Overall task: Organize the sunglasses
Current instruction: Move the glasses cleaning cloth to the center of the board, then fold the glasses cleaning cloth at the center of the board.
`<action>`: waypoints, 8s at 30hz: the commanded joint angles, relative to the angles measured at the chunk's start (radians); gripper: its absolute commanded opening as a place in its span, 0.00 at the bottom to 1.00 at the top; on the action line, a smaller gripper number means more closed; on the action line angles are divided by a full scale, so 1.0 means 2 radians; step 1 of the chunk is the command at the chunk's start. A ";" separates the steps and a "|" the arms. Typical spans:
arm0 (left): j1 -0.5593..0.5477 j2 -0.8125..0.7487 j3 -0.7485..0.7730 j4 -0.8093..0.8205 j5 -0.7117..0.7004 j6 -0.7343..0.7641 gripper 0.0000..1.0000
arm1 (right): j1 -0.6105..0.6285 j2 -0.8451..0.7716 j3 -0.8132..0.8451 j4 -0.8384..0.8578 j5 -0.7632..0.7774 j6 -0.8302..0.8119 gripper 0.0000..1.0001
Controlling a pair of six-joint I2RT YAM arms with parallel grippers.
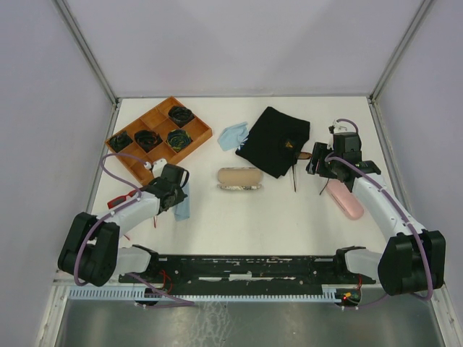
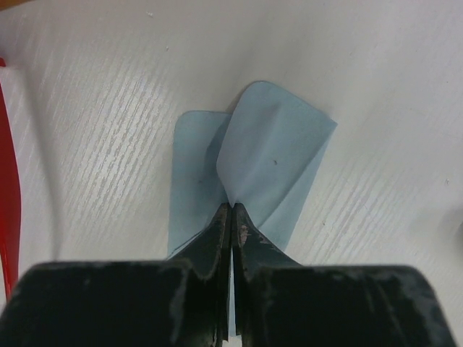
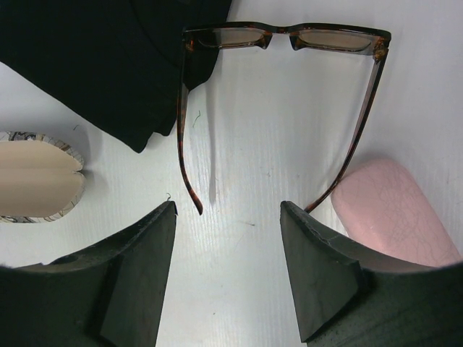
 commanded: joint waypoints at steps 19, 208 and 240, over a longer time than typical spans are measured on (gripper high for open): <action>-0.107 0.002 0.045 -0.001 0.000 0.058 0.03 | 0.002 -0.023 0.011 0.000 -0.004 -0.010 0.67; -0.285 0.033 0.048 0.136 0.023 0.038 0.51 | 0.281 0.192 -0.027 0.110 0.054 0.068 0.00; -0.326 0.187 0.159 0.024 -0.031 0.075 0.39 | 0.268 0.186 -0.035 0.126 0.038 0.057 0.00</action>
